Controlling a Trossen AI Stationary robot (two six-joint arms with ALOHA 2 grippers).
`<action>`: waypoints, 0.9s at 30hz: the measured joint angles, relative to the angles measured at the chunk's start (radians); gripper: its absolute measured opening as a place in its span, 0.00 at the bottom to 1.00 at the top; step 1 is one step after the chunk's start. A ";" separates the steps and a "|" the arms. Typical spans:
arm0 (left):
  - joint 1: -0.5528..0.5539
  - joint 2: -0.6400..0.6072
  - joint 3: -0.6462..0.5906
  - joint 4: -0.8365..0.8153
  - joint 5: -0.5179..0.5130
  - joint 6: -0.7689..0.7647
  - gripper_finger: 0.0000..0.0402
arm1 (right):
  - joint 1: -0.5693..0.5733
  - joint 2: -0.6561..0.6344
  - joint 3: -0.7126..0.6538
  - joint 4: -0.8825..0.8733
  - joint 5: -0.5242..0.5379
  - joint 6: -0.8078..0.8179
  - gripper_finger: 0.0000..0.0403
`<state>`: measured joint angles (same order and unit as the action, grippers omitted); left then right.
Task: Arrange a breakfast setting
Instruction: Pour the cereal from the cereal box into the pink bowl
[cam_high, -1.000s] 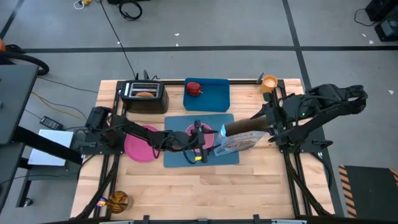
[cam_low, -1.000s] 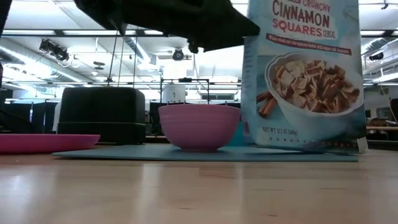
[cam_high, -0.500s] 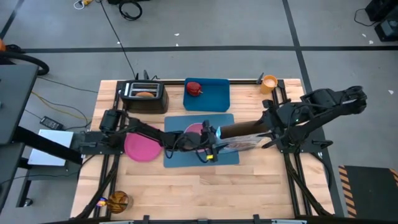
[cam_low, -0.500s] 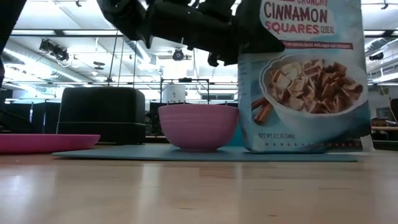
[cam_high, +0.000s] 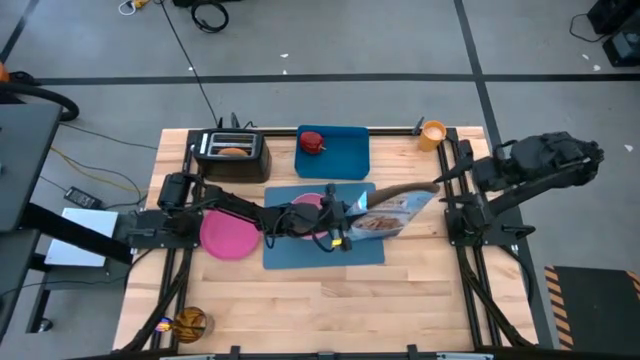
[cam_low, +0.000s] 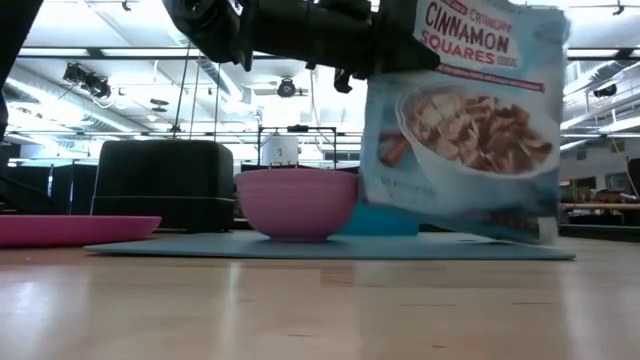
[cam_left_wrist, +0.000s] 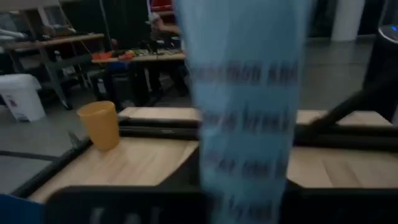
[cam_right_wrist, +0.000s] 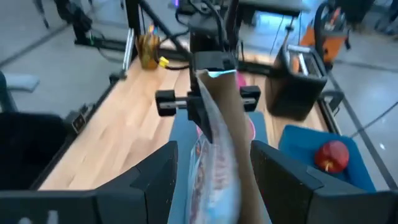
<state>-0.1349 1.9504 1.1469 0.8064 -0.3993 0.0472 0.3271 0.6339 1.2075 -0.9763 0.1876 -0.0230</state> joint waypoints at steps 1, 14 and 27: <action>0.001 -0.001 0.000 0.009 0.000 -0.003 0.03 | 0.000 -0.021 -0.016 0.012 0.003 -0.001 0.52; 0.005 -0.093 -0.005 0.222 -0.001 0.143 0.03 | 0.000 -0.086 -0.001 0.046 0.001 -0.007 0.52; -0.014 -0.414 -0.006 0.059 0.004 0.277 0.03 | 0.000 -0.093 0.044 0.033 -0.006 -0.046 0.51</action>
<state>-0.1488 1.5367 1.1411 0.8653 -0.3954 0.3243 0.3271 0.5407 1.2515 -0.9431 0.1818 -0.0690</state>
